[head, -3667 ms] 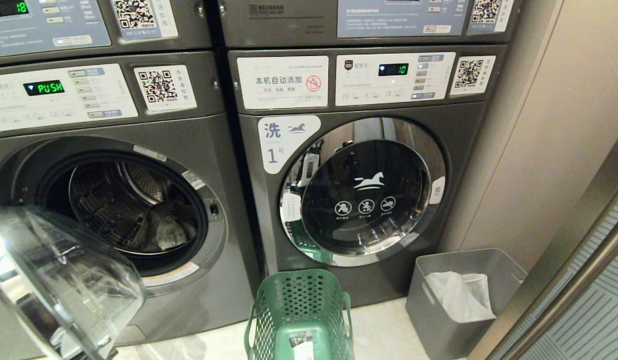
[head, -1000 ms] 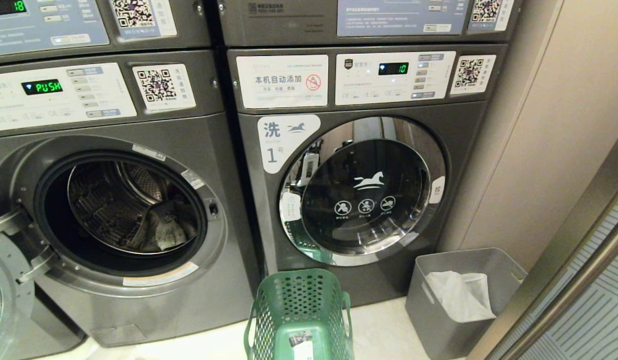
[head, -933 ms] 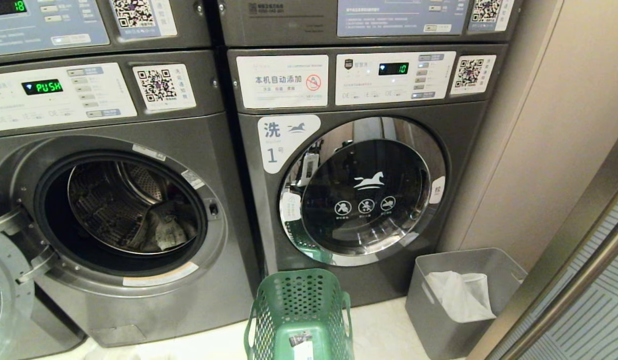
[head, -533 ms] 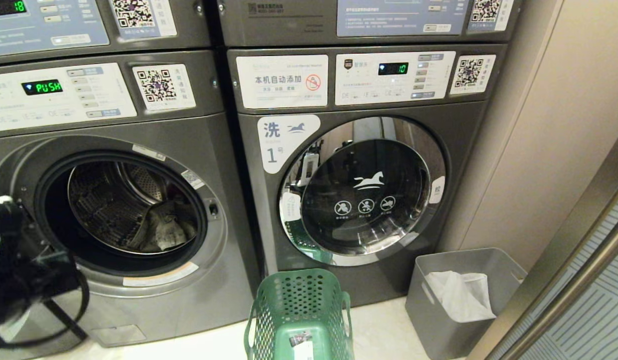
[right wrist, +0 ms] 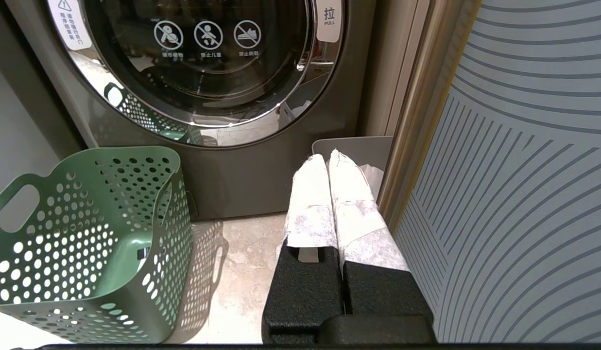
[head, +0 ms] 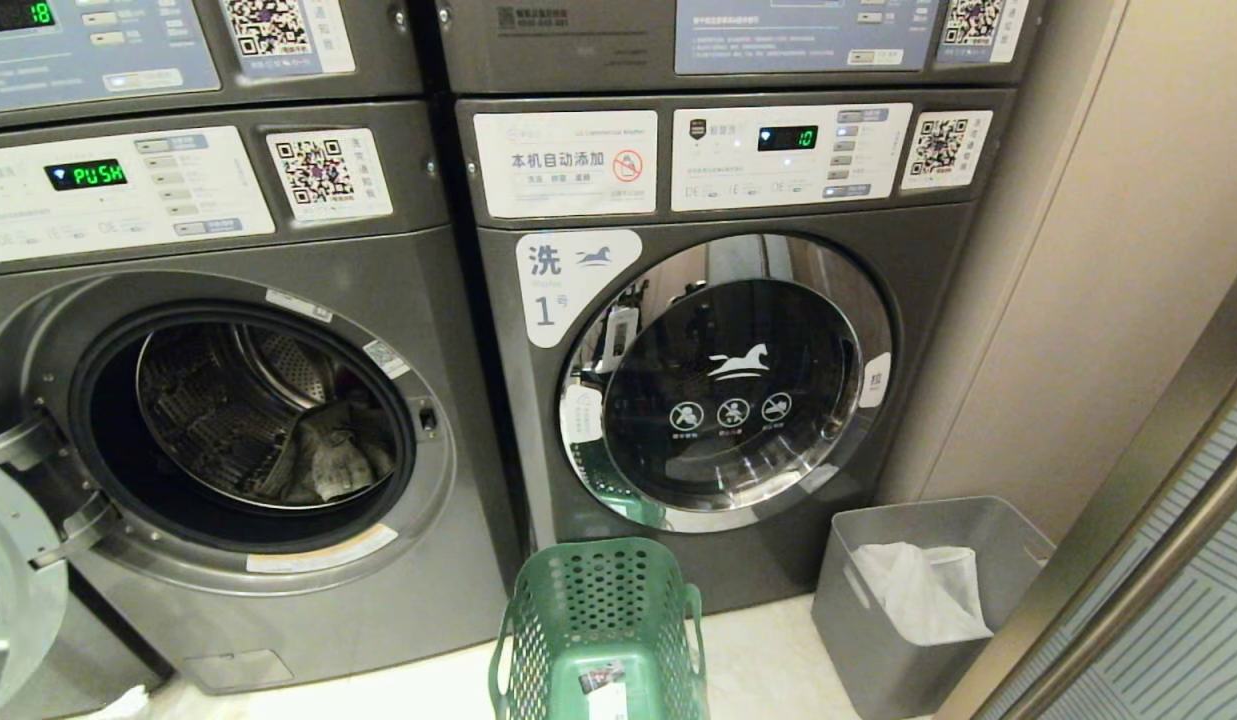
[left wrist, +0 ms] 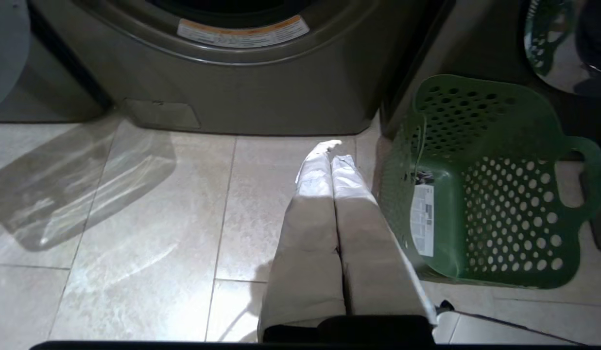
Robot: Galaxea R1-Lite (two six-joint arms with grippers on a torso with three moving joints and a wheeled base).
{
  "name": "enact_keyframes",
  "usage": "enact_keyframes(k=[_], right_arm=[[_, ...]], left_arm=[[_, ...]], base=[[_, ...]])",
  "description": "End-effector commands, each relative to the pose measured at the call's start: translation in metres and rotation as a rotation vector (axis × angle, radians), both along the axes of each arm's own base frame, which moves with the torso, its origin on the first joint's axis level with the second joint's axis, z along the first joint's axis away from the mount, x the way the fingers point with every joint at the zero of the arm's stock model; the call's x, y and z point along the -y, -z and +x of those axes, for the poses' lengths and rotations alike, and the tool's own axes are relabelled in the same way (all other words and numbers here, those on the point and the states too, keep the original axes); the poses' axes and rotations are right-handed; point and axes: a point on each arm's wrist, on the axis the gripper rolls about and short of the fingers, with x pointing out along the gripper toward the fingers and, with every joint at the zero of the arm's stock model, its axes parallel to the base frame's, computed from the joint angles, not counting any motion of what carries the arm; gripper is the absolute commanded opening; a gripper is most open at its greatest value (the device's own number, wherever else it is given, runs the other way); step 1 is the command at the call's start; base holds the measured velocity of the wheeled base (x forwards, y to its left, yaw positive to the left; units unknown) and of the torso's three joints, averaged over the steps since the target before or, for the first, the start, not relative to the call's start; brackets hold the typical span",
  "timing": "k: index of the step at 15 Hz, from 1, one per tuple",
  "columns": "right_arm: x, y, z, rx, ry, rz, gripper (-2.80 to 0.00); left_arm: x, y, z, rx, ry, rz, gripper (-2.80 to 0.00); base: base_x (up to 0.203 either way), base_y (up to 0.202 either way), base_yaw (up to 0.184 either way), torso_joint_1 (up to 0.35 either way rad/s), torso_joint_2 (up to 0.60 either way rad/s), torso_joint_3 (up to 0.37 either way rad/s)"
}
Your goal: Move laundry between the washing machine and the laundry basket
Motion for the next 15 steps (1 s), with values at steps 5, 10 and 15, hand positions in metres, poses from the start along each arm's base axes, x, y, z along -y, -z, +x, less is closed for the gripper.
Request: enact_keyframes(k=[5,10,15], right_arm=[[0.000,0.000,0.000,-0.001,0.000,0.000,-2.80],[0.000,0.000,0.000,-0.001,0.000,0.000,-2.80],[0.000,0.000,0.000,0.000,0.000,0.001,-2.80]], left_arm=[[-0.006,0.020,-0.055,0.118,0.202,-0.003,-2.80],[-0.005,0.021,-0.081,0.404,0.175,0.035,-2.80],[-0.005,0.027,-0.090,0.472,0.196,0.072,-2.80]], base=[[0.000,0.000,0.000,0.000,0.00,0.000],[0.000,0.000,0.000,0.000,0.00,0.000],[0.000,0.000,0.000,0.000,0.00,0.000]])
